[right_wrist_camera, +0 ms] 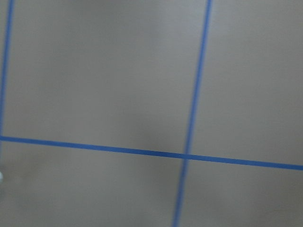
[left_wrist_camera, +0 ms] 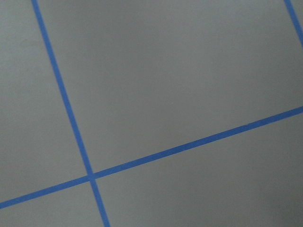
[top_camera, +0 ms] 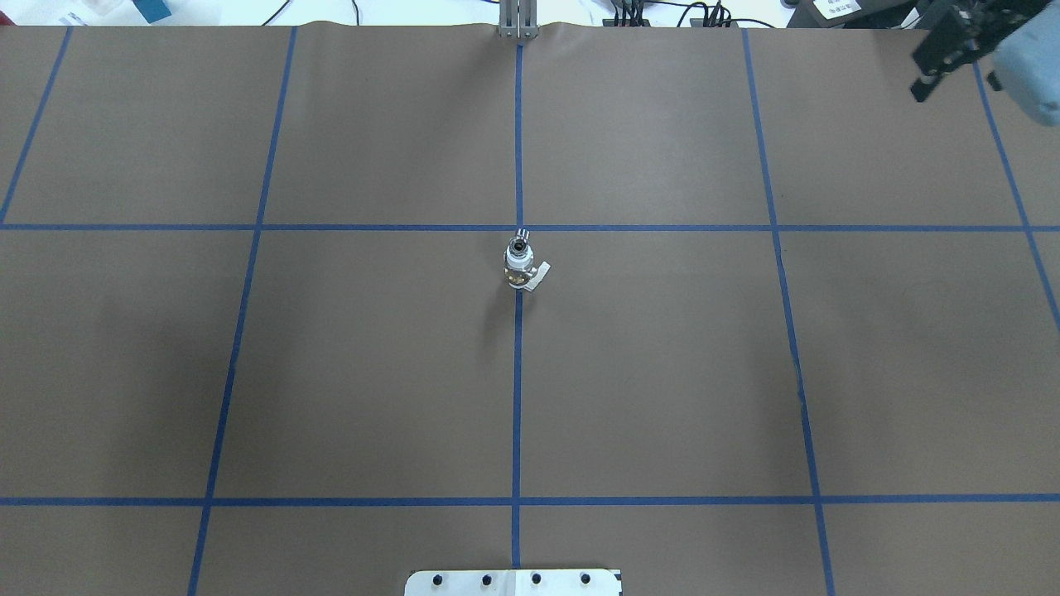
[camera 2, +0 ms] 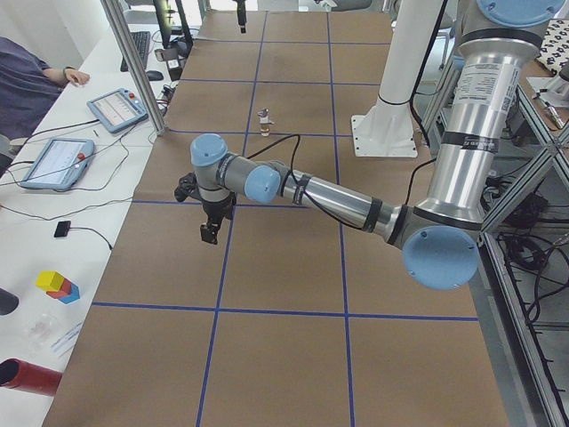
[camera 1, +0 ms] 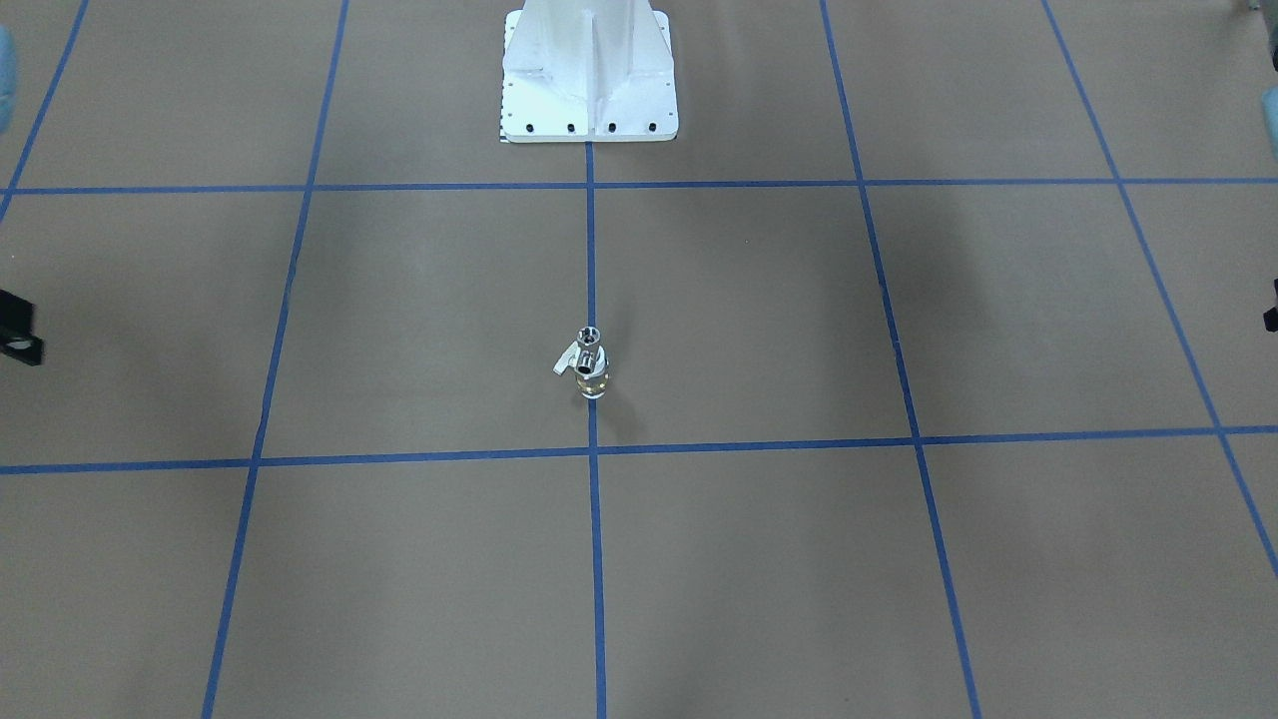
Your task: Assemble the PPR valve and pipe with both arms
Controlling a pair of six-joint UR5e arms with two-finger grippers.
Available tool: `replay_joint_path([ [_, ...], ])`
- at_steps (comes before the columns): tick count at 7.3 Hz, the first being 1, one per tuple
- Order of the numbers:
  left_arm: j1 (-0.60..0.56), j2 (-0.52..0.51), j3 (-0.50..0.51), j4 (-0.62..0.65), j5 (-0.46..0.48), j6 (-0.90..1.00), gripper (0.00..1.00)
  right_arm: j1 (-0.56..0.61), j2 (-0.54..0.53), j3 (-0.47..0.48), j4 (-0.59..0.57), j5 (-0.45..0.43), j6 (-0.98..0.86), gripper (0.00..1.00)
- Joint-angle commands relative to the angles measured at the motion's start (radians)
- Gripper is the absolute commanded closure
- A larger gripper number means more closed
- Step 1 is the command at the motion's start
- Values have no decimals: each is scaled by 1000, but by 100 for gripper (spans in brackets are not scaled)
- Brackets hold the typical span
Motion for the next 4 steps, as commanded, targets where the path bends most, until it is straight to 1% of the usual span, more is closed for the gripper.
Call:
replay_joint_path([
  [1, -30, 63, 67, -113, -2, 6, 0, 107, -132, -19, 59, 1, -109, 1],
  [2, -35, 67, 90, -151, -2, 8, 0, 119, -162, -19, 143, -3, -112, 1],
  [3, -35, 68, 130, -154, 0, 11, 0, 118, -260, -40, 198, -8, -112, 1],
  [4, -38, 70, 148, -156, -3, 17, 0, 127, -314, -80, 317, -11, -103, 1],
])
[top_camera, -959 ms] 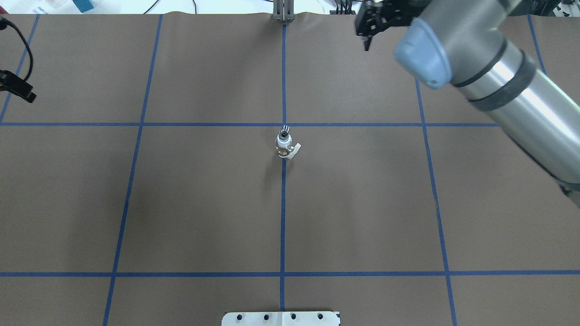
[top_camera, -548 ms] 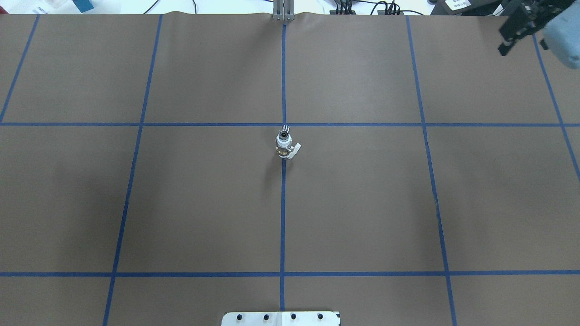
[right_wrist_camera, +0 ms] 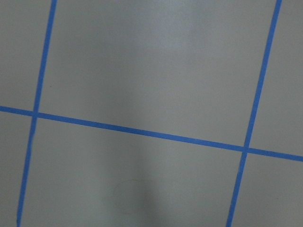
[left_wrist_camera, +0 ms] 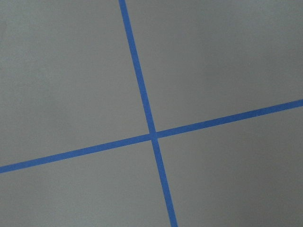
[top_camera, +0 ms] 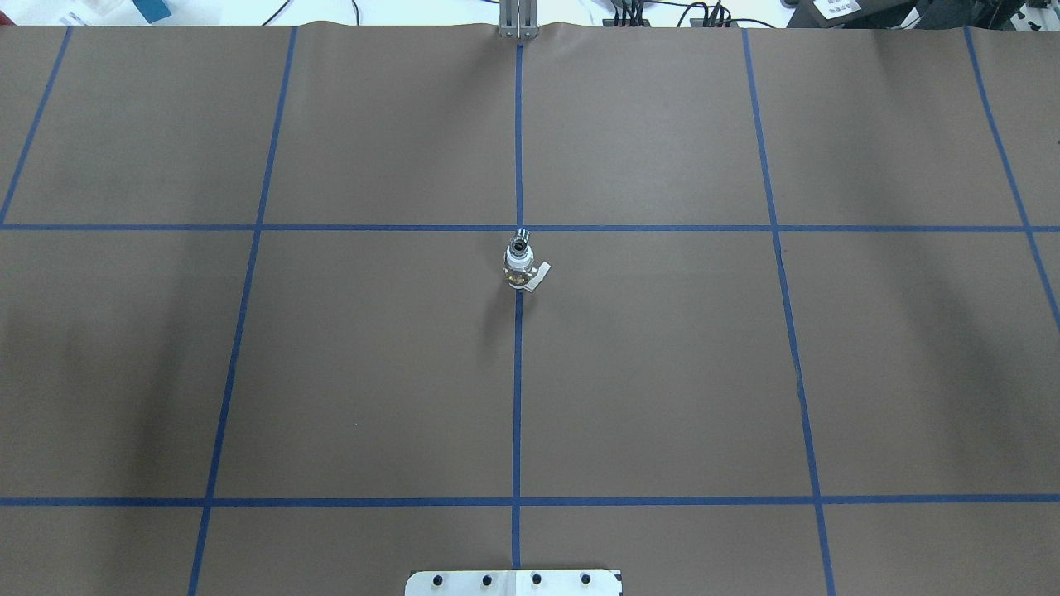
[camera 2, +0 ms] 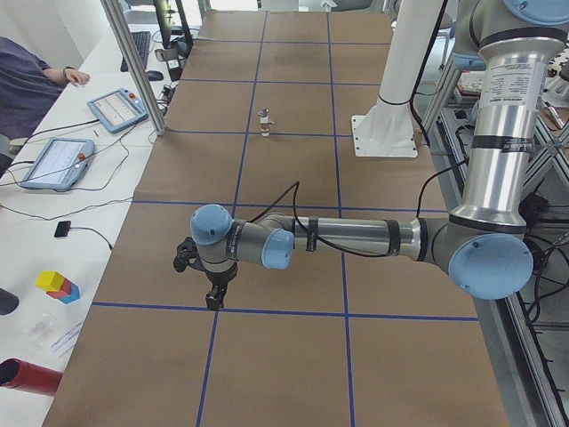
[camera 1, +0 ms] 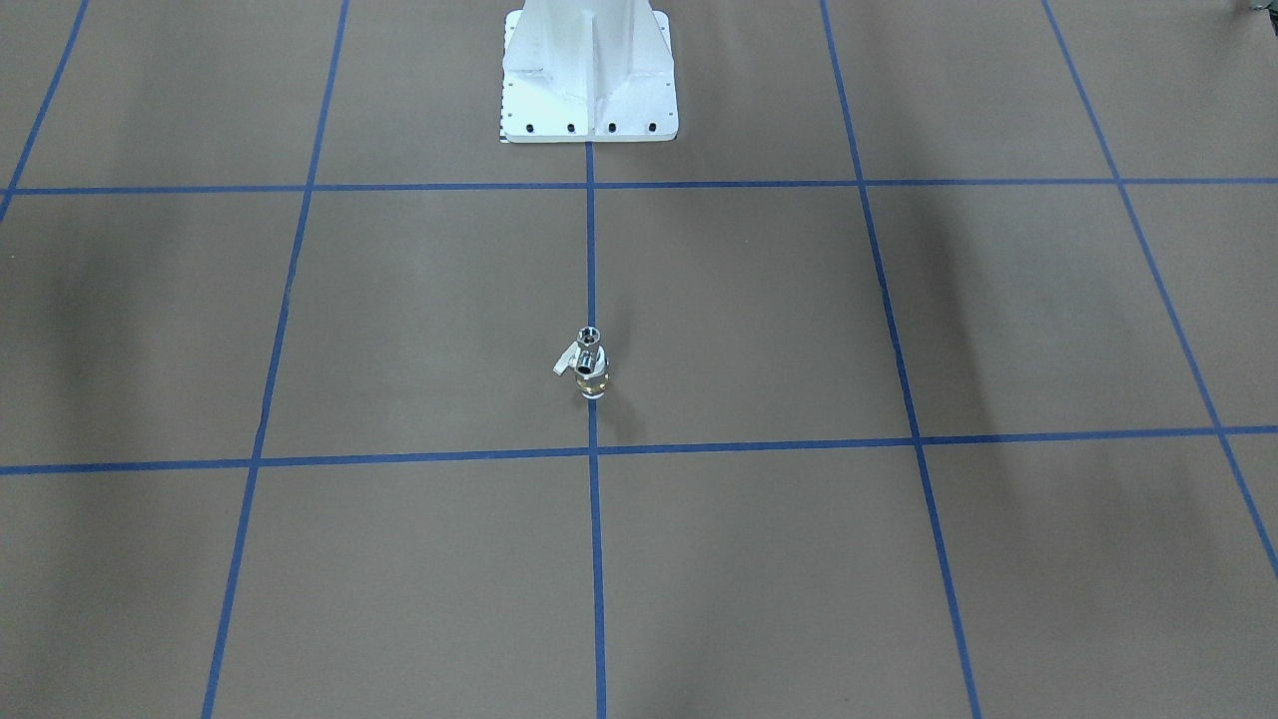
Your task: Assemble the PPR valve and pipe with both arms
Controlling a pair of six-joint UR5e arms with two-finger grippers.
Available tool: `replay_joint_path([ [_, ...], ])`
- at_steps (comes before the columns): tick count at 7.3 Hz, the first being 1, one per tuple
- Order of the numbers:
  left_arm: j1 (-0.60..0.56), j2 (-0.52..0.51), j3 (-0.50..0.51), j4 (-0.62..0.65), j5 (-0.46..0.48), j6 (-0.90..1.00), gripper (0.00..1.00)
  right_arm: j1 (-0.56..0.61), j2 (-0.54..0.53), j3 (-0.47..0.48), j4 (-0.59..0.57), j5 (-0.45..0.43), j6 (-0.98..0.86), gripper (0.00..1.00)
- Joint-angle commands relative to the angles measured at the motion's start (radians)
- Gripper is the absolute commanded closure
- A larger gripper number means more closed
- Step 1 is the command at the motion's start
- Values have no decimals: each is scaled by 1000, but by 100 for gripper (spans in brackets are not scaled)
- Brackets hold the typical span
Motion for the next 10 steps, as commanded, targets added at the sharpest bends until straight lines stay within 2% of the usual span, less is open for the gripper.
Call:
replay_joint_path([
  [1, -17, -9, 0, 8, -3, 0, 0, 10, -117, -57, 141, -5, 5, 1],
  [3, -22, -8, -110, 139, 7, -1, 0, 10, -137, -85, 141, -3, 5, 1],
  [4, -25, 14, -132, 154, 9, 1, 0, 10, -139, -85, 141, -5, 5, 1],
  [8, -25, 15, -120, 154, 8, 3, 0, 13, -148, -88, 143, -6, 2, 1],
  [10, -26, 14, -117, 154, 8, 3, 0, 68, -179, -93, 143, -3, -1, 1],
])
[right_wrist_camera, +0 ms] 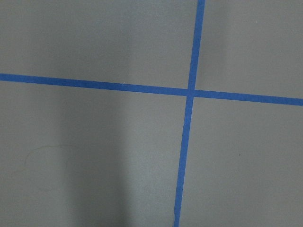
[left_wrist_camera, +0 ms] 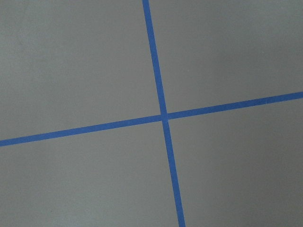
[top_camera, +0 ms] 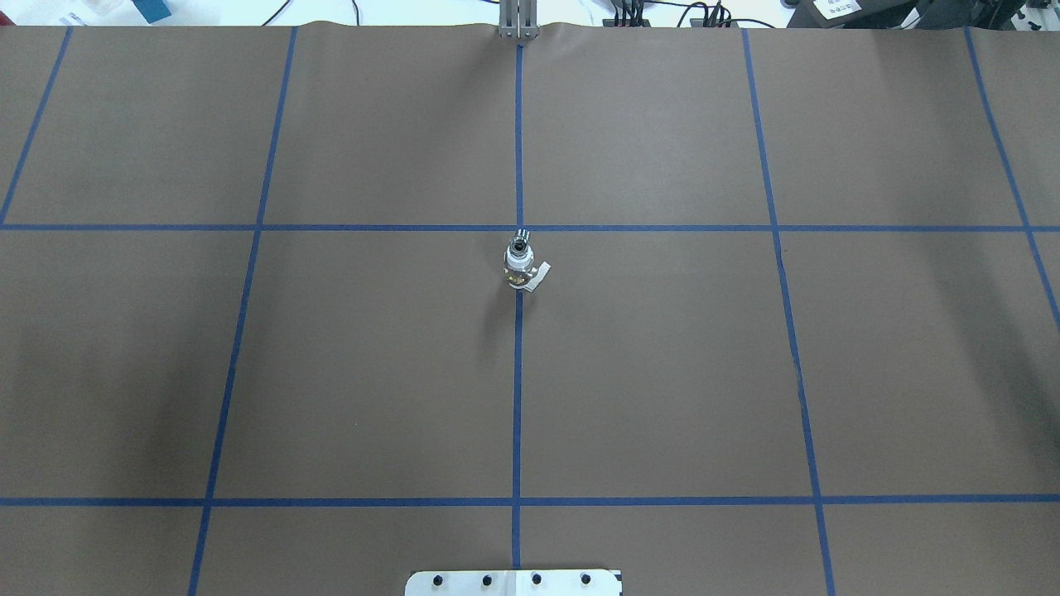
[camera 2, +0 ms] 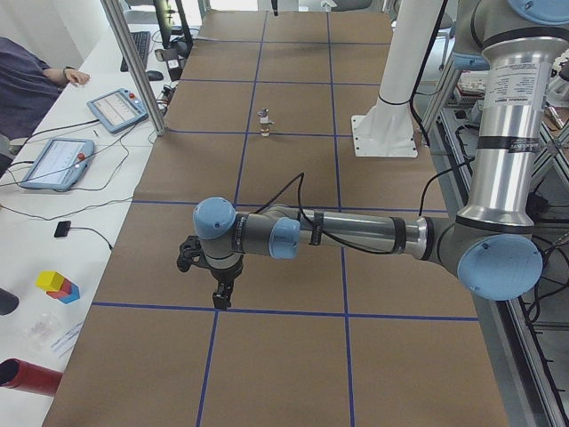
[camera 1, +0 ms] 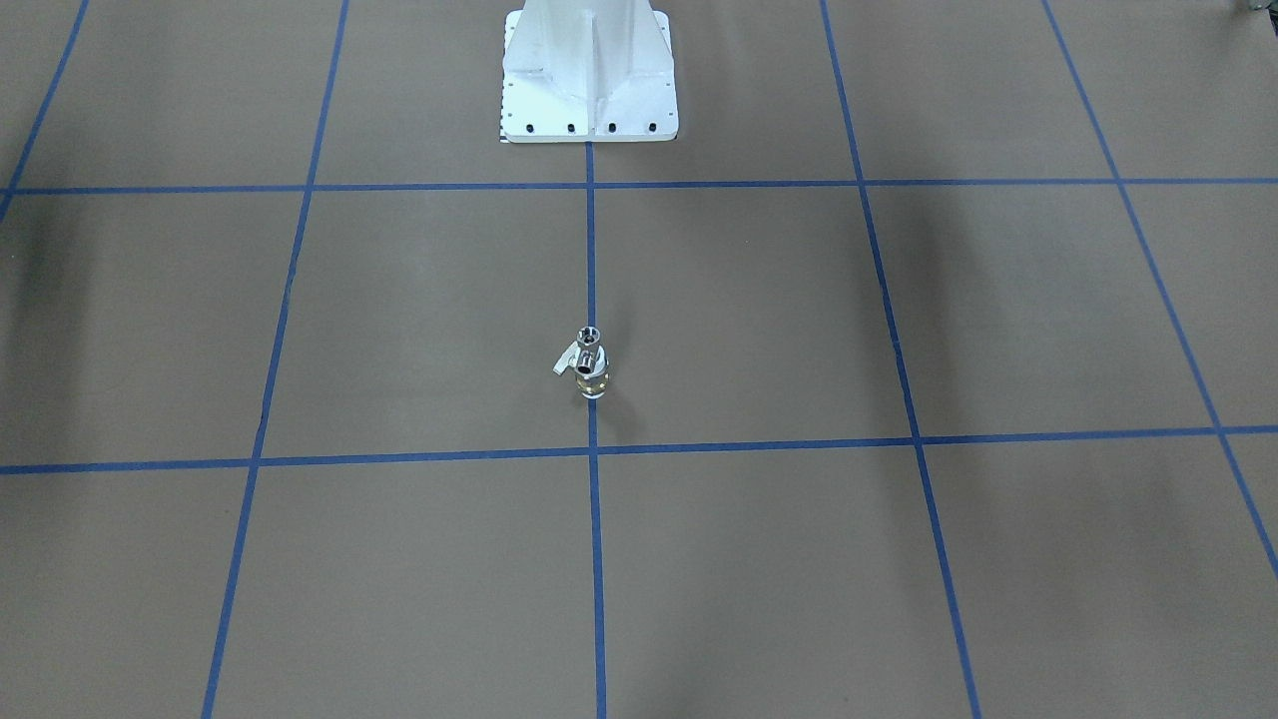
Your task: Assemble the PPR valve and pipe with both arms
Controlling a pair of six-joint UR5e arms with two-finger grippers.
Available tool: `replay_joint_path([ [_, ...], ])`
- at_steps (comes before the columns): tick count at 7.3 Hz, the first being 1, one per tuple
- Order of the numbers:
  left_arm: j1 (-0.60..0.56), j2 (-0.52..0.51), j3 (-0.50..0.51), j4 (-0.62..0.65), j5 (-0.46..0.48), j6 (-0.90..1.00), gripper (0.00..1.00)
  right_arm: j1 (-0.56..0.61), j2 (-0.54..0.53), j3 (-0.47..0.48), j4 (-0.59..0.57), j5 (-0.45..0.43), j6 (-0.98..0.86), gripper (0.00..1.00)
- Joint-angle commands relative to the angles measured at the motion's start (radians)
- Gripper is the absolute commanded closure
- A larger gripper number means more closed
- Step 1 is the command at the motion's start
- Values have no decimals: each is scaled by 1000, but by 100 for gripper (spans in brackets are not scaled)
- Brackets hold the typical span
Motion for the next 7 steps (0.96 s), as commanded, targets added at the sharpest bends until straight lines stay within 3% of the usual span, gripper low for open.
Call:
replay_joint_path([
  [1, -1, -1, 0, 0, 0, 0, 0, 64, -29, -2, 0, 7, -2, 1],
  [7, -3, 1, 2, 0, 0, 0, 0, 112, -39, 15, 32, 57, -1, 1],
])
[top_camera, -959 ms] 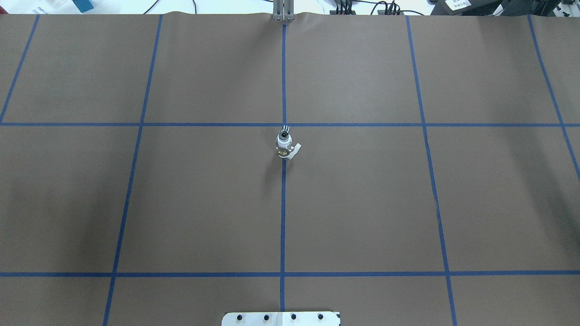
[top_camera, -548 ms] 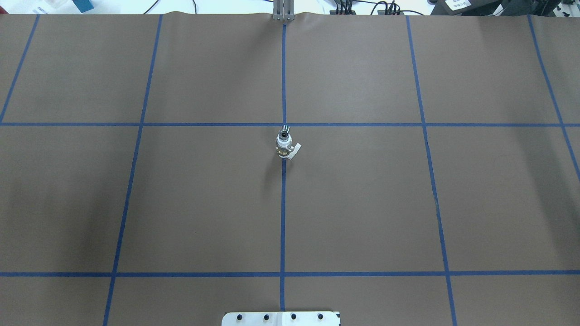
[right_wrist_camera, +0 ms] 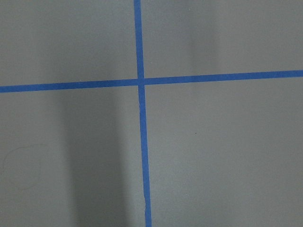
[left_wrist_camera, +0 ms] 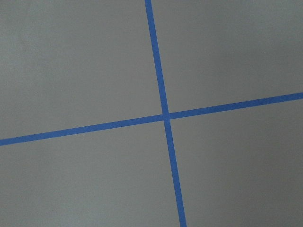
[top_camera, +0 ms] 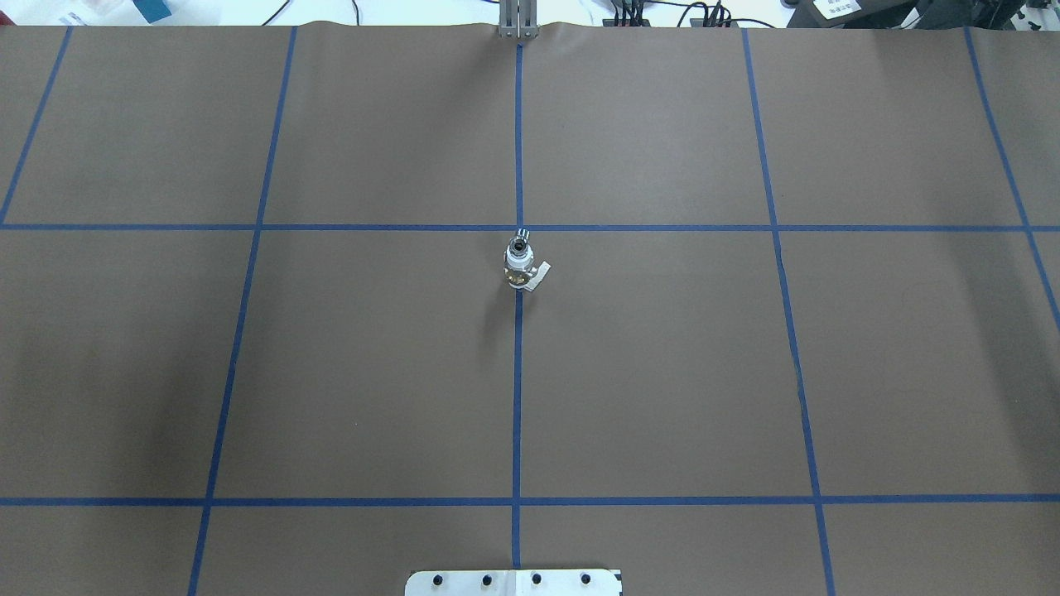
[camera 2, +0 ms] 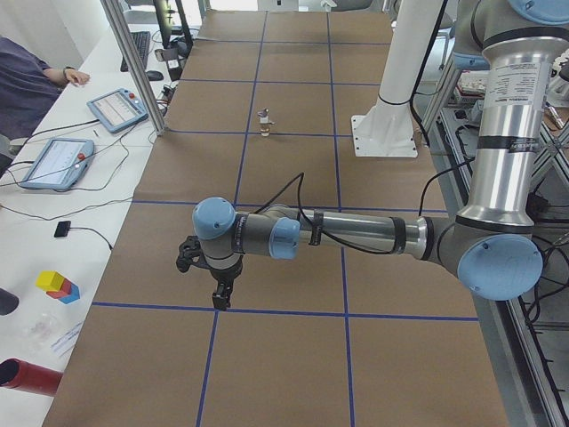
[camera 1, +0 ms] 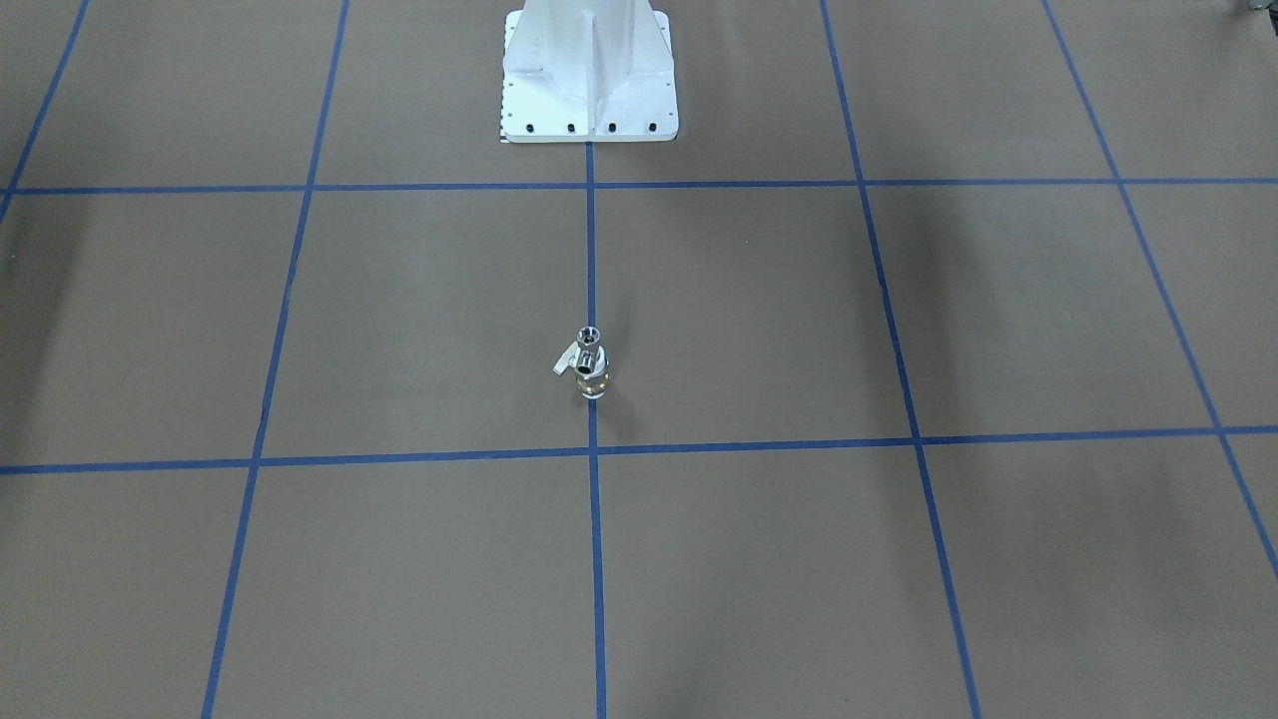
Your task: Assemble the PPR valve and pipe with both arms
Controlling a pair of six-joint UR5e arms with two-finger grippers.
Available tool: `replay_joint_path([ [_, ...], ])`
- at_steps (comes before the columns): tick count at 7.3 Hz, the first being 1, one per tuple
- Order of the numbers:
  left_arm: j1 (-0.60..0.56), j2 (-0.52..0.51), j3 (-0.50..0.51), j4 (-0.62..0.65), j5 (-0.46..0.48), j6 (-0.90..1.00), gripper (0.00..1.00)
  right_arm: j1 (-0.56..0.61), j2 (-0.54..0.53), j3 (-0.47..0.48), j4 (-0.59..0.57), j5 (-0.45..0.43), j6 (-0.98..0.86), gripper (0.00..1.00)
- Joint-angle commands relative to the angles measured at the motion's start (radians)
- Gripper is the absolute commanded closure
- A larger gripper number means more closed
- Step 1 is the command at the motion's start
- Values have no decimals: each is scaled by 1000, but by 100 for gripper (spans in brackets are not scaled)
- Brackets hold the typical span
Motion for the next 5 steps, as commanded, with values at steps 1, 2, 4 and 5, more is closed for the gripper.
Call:
replay_joint_path([
  [1, 0, 1, 1, 2, 0, 0, 0, 1, -6, -6, 58, 17, 3, 1],
  [2, 0, 1, 1, 2, 0, 0, 0, 1, -8, -6, 66, 17, 3, 1],
  [4, 0, 0, 1, 2, 0, 0, 0, 1, -10, -3, 67, 17, 4, 1],
  [5, 0, 0, 1, 2, 0, 0, 0, 1, -10, -1, 67, 17, 3, 1],
])
